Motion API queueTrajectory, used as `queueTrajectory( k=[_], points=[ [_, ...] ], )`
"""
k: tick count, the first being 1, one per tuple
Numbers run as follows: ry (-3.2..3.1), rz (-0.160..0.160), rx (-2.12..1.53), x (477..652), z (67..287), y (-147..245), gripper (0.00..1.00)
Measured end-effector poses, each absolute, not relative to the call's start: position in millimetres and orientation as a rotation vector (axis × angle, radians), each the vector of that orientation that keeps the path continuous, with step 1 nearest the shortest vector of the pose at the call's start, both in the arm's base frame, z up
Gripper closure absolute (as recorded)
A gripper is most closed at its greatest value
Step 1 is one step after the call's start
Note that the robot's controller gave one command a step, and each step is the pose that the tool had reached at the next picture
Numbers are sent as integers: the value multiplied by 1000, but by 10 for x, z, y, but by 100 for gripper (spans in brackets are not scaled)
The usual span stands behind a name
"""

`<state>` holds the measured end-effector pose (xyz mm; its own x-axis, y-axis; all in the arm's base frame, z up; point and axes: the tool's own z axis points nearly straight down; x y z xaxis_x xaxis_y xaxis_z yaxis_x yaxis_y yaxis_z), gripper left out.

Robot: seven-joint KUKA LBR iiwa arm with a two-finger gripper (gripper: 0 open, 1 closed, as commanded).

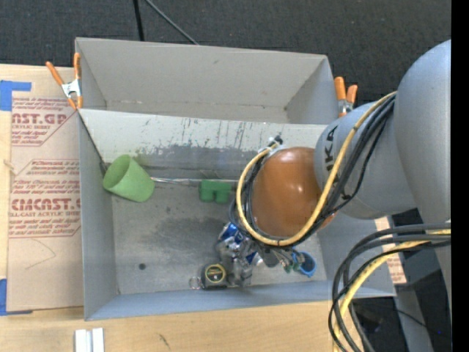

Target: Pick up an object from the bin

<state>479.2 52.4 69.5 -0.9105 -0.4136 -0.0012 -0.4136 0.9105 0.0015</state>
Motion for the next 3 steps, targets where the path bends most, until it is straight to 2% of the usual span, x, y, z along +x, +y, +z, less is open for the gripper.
queueTrajectory(
  k=[1,2,3],
  points=[
    [3050,2,-659,4845,722,532,0],
    [3136,4,-139,4964,1044,753,0],
    [3090,-1,-540,4799,1782,505,0]
  ],
)
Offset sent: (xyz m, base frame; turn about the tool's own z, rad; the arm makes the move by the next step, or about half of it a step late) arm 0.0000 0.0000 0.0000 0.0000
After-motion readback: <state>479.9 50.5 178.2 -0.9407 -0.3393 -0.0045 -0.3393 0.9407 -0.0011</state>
